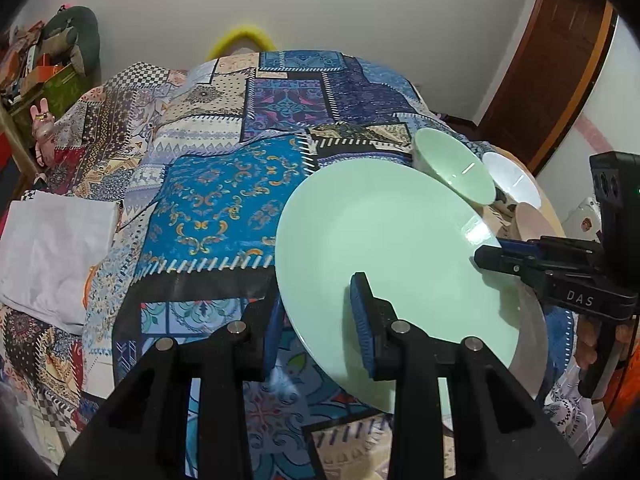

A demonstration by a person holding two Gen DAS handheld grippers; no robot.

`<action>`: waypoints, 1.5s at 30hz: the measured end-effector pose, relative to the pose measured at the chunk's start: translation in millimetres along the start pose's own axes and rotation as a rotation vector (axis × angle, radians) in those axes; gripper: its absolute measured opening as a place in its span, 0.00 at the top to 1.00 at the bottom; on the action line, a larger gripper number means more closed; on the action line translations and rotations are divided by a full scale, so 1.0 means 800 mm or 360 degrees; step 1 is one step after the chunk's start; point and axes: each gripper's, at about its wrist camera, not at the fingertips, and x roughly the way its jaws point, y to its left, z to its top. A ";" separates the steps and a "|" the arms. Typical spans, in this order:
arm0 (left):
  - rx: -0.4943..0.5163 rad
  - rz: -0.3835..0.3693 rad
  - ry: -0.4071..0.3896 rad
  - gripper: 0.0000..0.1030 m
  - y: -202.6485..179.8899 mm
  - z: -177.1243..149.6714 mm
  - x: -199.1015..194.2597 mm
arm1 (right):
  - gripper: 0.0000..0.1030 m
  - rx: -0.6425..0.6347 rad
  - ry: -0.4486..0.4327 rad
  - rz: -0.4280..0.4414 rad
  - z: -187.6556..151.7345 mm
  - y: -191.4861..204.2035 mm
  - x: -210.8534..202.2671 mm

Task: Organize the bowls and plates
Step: 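Carry the mint-green plate with both tools over the white plate stack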

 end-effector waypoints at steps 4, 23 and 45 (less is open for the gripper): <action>0.0007 -0.0011 0.0000 0.69 -0.010 -0.004 -0.003 | 0.78 0.0014 0.0002 -0.0004 -0.009 -0.005 -0.007; 0.0028 -0.0077 0.0066 0.69 -0.051 -0.029 0.003 | 0.78 0.0089 0.0013 -0.0033 -0.044 -0.028 -0.031; 0.0069 -0.0171 0.0155 0.69 -0.088 -0.057 0.018 | 0.78 0.0148 0.0060 -0.0071 -0.089 -0.053 -0.048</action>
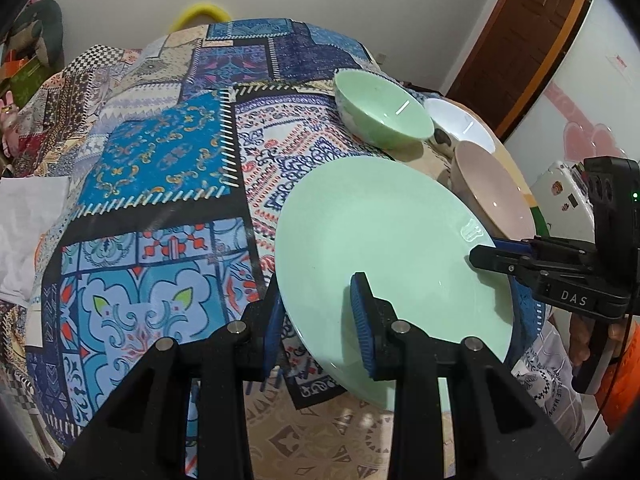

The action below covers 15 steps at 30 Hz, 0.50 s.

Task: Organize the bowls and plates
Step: 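Carry the mint-green plate with both tools over the white plate stack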

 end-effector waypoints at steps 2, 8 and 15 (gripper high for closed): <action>0.0012 -0.0002 0.0012 0.69 -0.004 -0.001 0.003 | 0.78 0.0014 0.0002 -0.0002 -0.003 -0.004 -0.001; 0.0047 -0.0006 0.0048 0.69 -0.013 -0.005 0.011 | 0.78 0.0053 -0.0001 0.0000 -0.013 -0.012 -0.007; 0.0074 0.0020 0.0064 0.69 -0.022 -0.008 0.017 | 0.78 0.0108 0.0016 0.0024 -0.025 -0.021 -0.007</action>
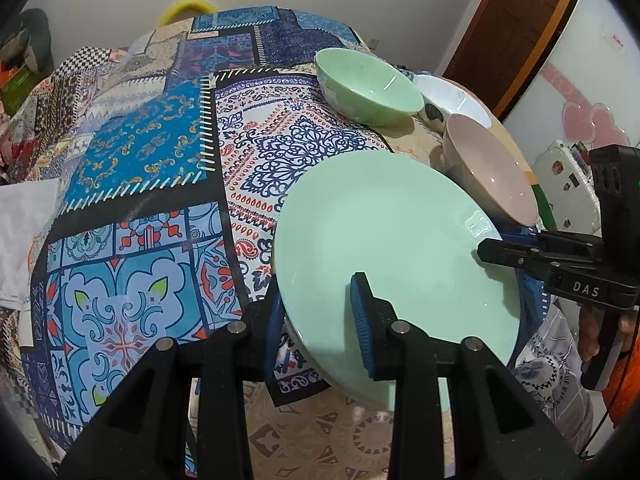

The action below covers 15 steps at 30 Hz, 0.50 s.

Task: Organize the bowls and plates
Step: 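Carry the mint-green plate with both tools over the white plate stack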

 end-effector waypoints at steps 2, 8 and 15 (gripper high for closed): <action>0.0001 0.0001 0.0001 0.69 -0.001 0.000 0.001 | 0.78 0.0011 -0.0007 0.0009 -0.002 -0.001 -0.003; 0.0062 0.0079 -0.0008 0.68 -0.009 0.000 0.003 | 0.78 0.0001 -0.0012 0.0025 -0.006 -0.002 -0.006; -0.0003 0.0081 0.0068 0.69 0.006 0.000 0.021 | 0.78 -0.0030 -0.0003 0.0032 -0.010 0.003 -0.003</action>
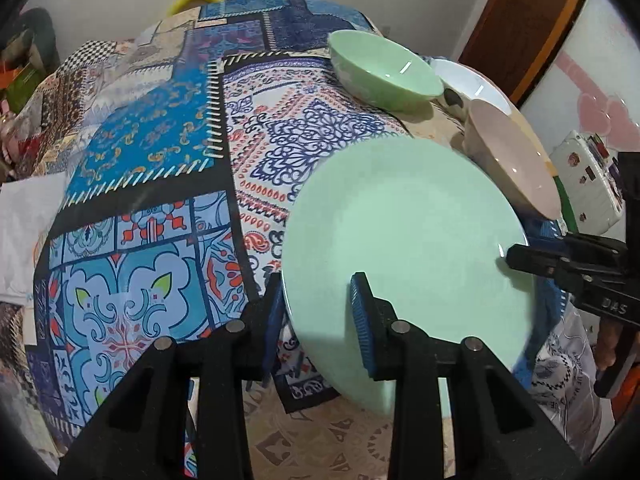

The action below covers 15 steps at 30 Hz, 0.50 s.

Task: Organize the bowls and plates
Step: 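Carry the mint-green plate with both tools over the white plate stack, then lower the mint-green plate onto the white plate and open both tools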

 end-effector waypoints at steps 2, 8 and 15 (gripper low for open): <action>0.0038 0.0030 -0.0012 0.69 -0.005 -0.003 -0.001 | 0.78 0.0004 -0.0002 0.0019 0.000 -0.001 -0.002; 0.0039 0.0049 -0.0005 0.69 -0.007 -0.004 -0.001 | 0.79 0.0027 -0.0005 0.0036 0.000 -0.004 -0.002; 0.0055 0.0075 -0.0030 0.69 -0.009 -0.007 -0.012 | 0.81 0.0033 -0.0025 0.0014 -0.003 -0.004 -0.005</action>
